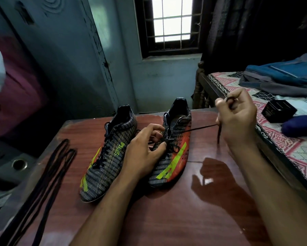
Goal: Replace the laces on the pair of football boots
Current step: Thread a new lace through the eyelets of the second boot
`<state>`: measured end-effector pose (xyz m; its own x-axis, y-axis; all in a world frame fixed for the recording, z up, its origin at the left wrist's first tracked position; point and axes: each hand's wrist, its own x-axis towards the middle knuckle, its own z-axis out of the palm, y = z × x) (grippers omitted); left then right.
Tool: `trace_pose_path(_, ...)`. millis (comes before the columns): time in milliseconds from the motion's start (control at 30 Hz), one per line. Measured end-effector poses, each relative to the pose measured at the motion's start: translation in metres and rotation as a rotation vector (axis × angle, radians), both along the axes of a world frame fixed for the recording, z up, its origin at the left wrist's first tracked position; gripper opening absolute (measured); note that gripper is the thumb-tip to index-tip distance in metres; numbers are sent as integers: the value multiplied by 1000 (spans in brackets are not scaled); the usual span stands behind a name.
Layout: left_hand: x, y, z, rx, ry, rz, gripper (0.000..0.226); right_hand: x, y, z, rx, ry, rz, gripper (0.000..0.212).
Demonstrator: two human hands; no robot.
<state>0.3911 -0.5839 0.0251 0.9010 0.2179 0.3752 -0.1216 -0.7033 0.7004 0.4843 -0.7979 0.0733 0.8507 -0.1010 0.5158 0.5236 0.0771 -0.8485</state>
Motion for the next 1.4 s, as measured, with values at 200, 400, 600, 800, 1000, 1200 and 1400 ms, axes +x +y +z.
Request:
trace_pose_path(200, -2, 0, 1, 82, -32, -26, 20, 0, 4, -16, -791, -257, -11, 35)
trace_pose_path(400, -2, -2, 5, 1, -43, -3, 3, 8, 13, -36, -1023, -184, 187, 13)
trace_pose_path(600, 2, 0, 2, -217, -92, 18, 16, 7, 17, -42, -918, -137, 208, 15)
trace_pose_path(800, -5, -1, 12, 112, -254, -73, 41, 4, 19, -42, -886, -65, 252, 21)
trace_pose_path(1000, 1, 2, 3, 330, -162, -197, 22, 4, 21, -46, -877, -31, 289, 19)
trace_pose_path(1200, 5, 6, 3, 183, -231, -130, 9, 7, 22, -49, -849, -10, 271, 30)
trace_pose_path(1400, 6, 11, 4, -33, -134, -19, 8, 8, 22, -51, -846, 20, 295, 30)
